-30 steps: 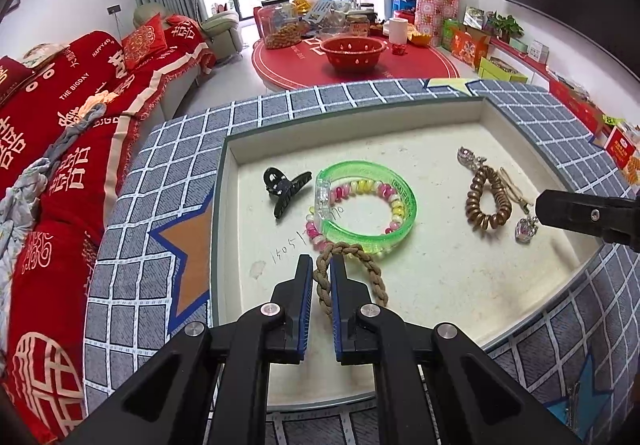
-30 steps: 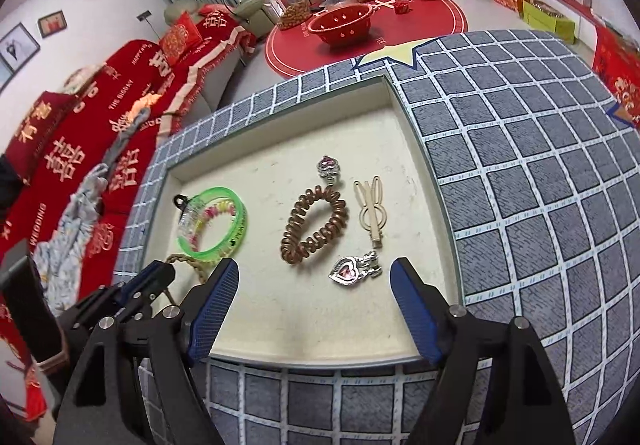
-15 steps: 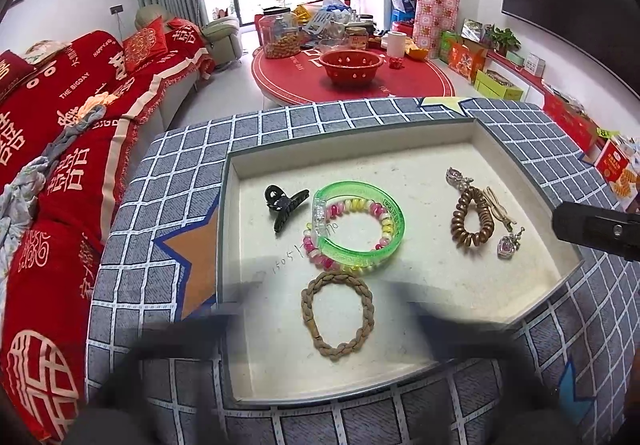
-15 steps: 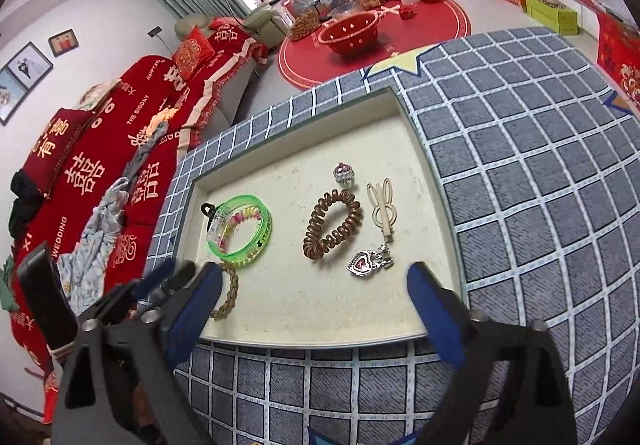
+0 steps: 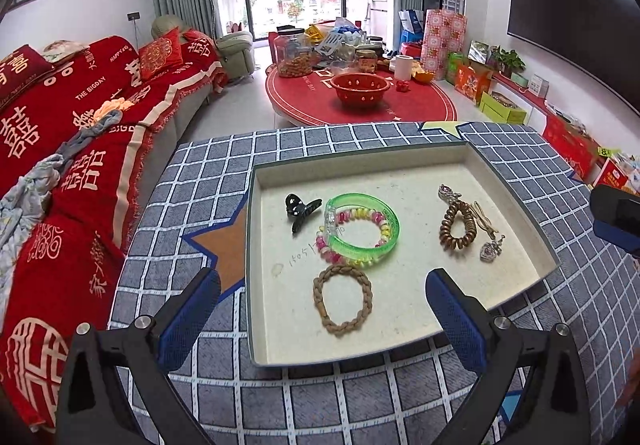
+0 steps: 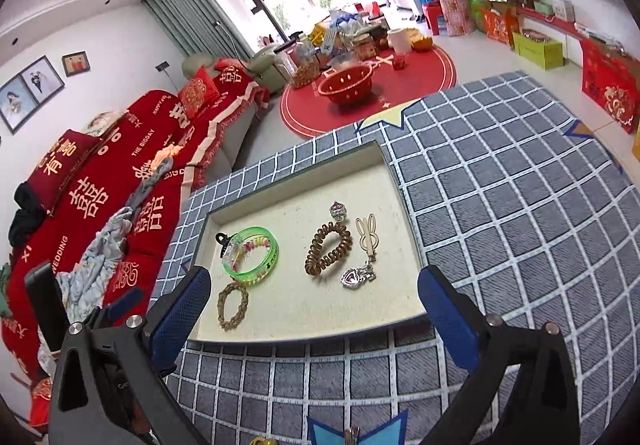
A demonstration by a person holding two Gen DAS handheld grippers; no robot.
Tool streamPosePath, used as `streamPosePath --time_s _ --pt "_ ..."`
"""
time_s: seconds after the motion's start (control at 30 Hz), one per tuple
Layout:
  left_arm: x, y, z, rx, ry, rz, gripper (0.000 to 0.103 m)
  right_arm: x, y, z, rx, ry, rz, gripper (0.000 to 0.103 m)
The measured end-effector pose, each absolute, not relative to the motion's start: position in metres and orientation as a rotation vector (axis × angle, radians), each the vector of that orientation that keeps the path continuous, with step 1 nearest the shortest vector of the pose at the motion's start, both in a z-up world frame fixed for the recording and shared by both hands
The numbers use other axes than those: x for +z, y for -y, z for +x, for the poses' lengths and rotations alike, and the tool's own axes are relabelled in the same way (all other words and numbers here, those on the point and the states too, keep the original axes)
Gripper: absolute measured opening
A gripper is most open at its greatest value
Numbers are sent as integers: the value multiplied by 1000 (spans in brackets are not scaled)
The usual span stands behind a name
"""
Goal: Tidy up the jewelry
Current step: 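Move both tools back toward the yellow cord and the silver hairpin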
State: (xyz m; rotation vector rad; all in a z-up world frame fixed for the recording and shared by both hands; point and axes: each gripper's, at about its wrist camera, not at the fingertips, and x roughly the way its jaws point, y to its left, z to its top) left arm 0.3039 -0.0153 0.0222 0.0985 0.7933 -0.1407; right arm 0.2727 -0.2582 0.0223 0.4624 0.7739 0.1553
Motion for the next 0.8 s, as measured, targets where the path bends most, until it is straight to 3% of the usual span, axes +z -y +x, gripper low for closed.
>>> streamPosePath --time_s 0.37,0.8 --pt "24 11 256 -172 -817 101 103 41 260 225 163 -795 434 103" --pt "3 1 200 -229 -871 82 103 26 253 174 161 -856 404 103"
